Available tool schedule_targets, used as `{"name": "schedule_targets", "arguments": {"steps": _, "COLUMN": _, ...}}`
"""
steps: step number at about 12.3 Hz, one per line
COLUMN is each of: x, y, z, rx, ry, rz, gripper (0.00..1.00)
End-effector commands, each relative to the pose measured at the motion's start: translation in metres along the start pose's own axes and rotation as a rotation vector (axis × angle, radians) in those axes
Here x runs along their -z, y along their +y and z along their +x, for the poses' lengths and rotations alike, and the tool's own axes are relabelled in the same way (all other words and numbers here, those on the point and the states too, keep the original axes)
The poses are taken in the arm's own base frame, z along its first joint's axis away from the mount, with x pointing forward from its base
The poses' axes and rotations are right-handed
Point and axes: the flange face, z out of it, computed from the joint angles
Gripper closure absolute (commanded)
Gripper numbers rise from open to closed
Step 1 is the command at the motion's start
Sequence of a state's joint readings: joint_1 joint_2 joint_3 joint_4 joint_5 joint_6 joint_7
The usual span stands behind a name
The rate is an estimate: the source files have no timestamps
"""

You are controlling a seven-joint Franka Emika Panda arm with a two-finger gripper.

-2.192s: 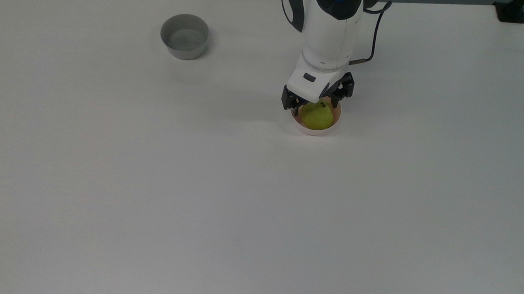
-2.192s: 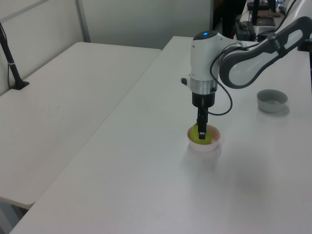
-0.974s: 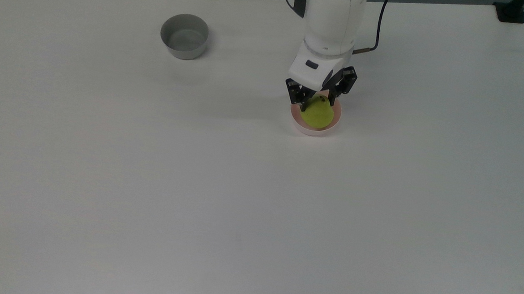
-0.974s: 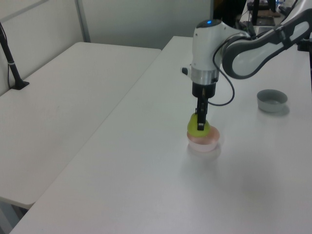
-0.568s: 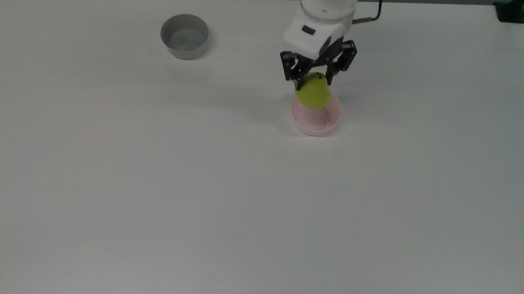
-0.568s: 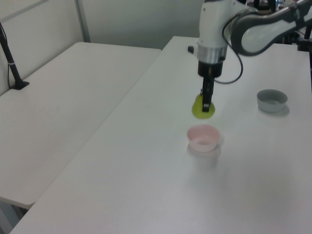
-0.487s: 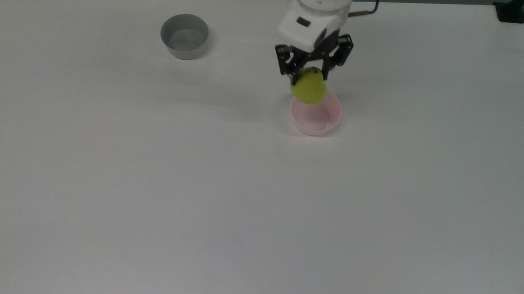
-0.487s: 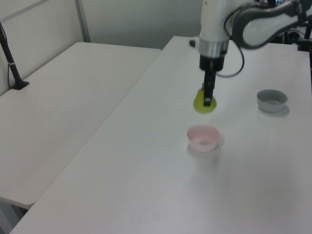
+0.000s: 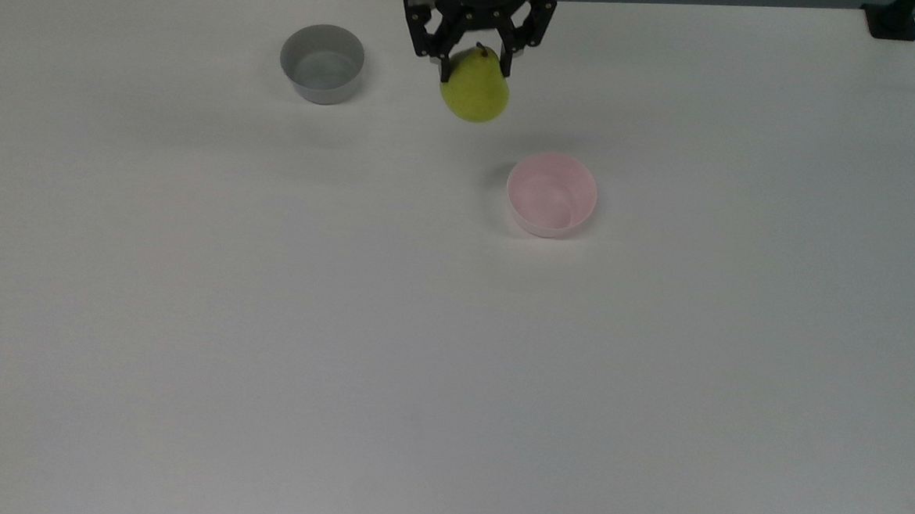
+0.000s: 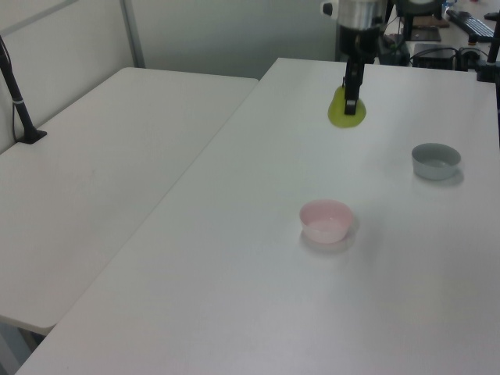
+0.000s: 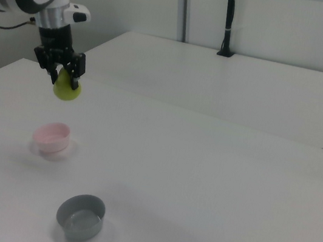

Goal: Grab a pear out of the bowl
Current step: 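Carry the pear away from the bowl and lower it to the table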

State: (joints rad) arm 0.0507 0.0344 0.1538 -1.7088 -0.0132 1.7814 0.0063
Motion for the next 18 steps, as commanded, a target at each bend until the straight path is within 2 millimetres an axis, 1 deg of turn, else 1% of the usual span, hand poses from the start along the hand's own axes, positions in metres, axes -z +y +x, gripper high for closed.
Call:
{"name": "schedule_targets", "arguments": {"steps": 1, "x": 0.036, "y": 0.03, "z": -0.005, "rx": -0.005, "ry": -0.008, "rz": -0.002, "gripper": 1.0}}
{"name": "schedule_targets", "arguments": {"steps": 2, "x": 0.043, "y": 0.04, "z": -0.009, "rx": 0.007, "ry": 0.002, "rz": -0.004, "gripper": 1.0}}
{"name": "schedule_targets", "arguments": {"steps": 3, "x": 0.046, "y": 0.05, "z": -0.011, "rx": 0.03, "ry": 0.003, "rz": -0.006, "gripper": 1.0}}
{"name": "schedule_targets", "arguments": {"steps": 4, "x": 0.053, "y": 0.069, "z": -0.016, "rx": 0.047, "ry": 0.015, "rz": -0.009, "gripper": 1.0}}
{"name": "schedule_targets", "arguments": {"steps": 5, "x": 0.053, "y": 0.086, "z": -0.019, "rx": 0.059, "ry": 0.018, "rz": -0.009, "gripper": 1.0}}
{"name": "schedule_targets", "arguments": {"steps": 7, "x": 0.052, "y": 0.112, "z": -0.022, "rx": 0.087, "ry": 0.03, "rz": 0.009, "gripper": 1.0}}
{"name": "schedule_targets", "arguments": {"steps": 8, "x": 0.05, "y": 0.13, "z": -0.023, "rx": 0.129, "ry": 0.039, "rz": 0.024, "gripper": 1.0}}
{"name": "schedule_targets", "arguments": {"steps": 9, "x": 0.049, "y": 0.142, "z": -0.022, "rx": 0.137, "ry": 0.068, "rz": 0.036, "gripper": 1.0}}
{"name": "schedule_targets", "arguments": {"steps": 10, "x": 0.045, "y": 0.159, "z": -0.019, "rx": 0.115, "ry": 0.109, "rz": 0.046, "gripper": 1.0}}
{"name": "schedule_targets", "arguments": {"steps": 12, "x": 0.024, "y": 0.184, "z": -0.008, "rx": 0.072, "ry": 0.13, "rz": 0.031, "gripper": 1.0}}
{"name": "schedule_targets", "arguments": {"steps": 14, "x": -0.014, "y": 0.209, "z": 0.011, "rx": 0.02, "ry": 0.146, "rz": 0.019, "gripper": 1.0}}
{"name": "schedule_targets", "arguments": {"steps": 15, "x": -0.032, "y": 0.216, "z": 0.02, "rx": 0.003, "ry": 0.156, "rz": 0.018, "gripper": 1.0}}
{"name": "schedule_targets", "arguments": {"steps": 16, "x": -0.042, "y": 0.22, "z": 0.025, "rx": -0.009, "ry": 0.167, "rz": 0.023, "gripper": 1.0}}
{"name": "schedule_targets", "arguments": {"steps": 17, "x": -0.062, "y": 0.228, "z": 0.032, "rx": -0.023, "ry": 0.172, "rz": 0.027, "gripper": 1.0}}
{"name": "schedule_targets", "arguments": {"steps": 18, "x": -0.074, "y": 0.231, "z": 0.038, "rx": -0.027, "ry": 0.177, "rz": 0.02, "gripper": 1.0}}
